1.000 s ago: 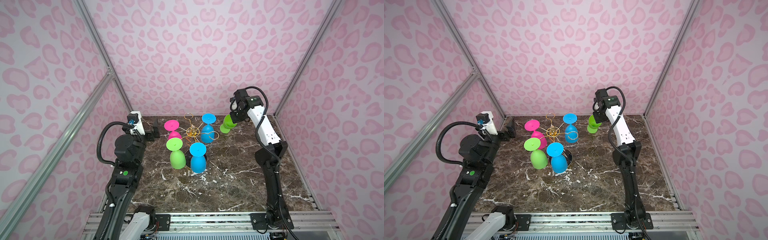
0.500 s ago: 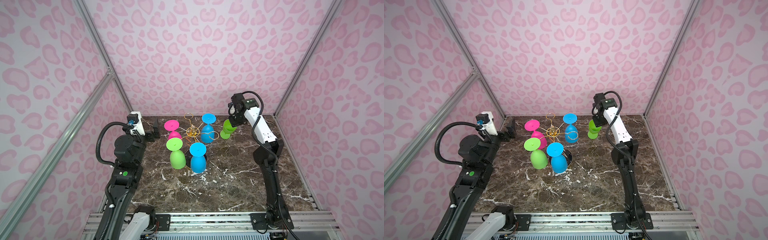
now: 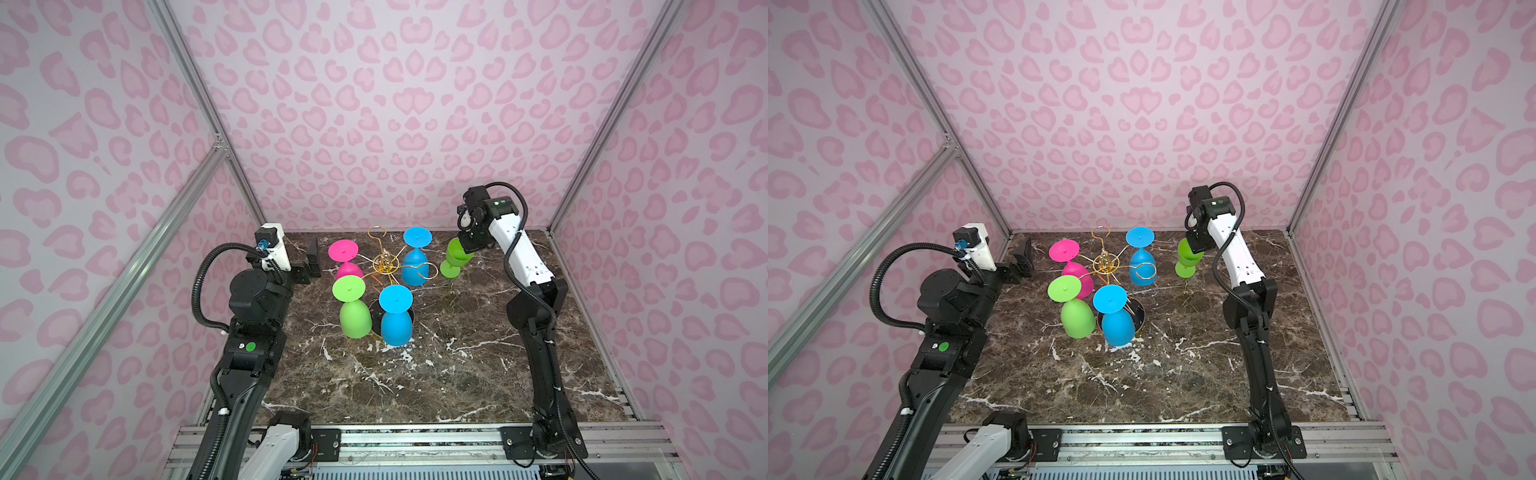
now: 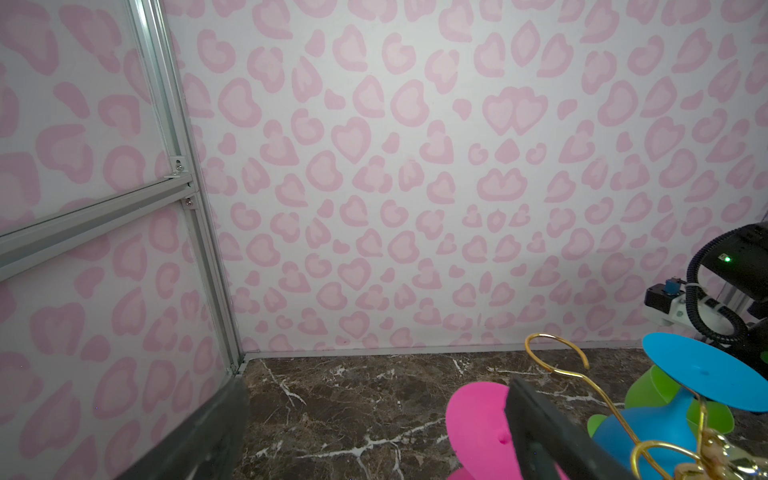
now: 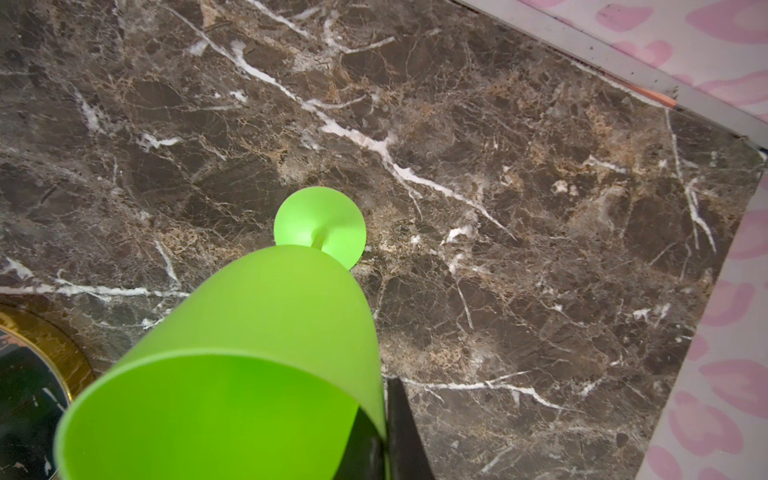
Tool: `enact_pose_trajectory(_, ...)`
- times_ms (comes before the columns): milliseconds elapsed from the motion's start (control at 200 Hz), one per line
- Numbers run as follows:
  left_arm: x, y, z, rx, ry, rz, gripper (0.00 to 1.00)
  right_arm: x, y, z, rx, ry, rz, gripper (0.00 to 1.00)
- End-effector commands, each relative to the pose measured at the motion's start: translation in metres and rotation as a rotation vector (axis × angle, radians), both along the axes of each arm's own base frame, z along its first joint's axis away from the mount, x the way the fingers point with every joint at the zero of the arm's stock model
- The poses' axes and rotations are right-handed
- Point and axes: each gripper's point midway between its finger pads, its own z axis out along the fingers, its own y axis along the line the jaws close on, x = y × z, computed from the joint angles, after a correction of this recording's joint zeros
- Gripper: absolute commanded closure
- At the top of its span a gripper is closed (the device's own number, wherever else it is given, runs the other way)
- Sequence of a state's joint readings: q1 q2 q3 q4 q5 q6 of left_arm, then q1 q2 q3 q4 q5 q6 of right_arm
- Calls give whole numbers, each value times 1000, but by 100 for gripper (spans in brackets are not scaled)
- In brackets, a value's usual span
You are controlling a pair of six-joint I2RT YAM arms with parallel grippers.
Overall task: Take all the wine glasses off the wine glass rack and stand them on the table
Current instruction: 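Lower the lime-green glass upright onto the table beside the rack, open right gripper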
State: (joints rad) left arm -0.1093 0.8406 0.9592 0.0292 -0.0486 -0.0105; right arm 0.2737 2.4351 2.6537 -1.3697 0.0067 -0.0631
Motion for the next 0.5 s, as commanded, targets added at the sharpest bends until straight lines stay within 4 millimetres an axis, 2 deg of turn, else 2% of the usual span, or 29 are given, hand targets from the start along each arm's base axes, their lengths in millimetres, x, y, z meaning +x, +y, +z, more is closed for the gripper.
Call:
enact_pose_trajectory(0,0,-2,4,-9,-11,-10,3,-3,5,-8,19,30,9,87)
enact_pose_trajectory(355,-3,-2,12,-23,-29,-19,3,2,11,18,111,-31,1,74)
enact_pose_trajectory(495,-5,-2,14,-27,-36,-16,3,4,20,33,200,-57,7,71)
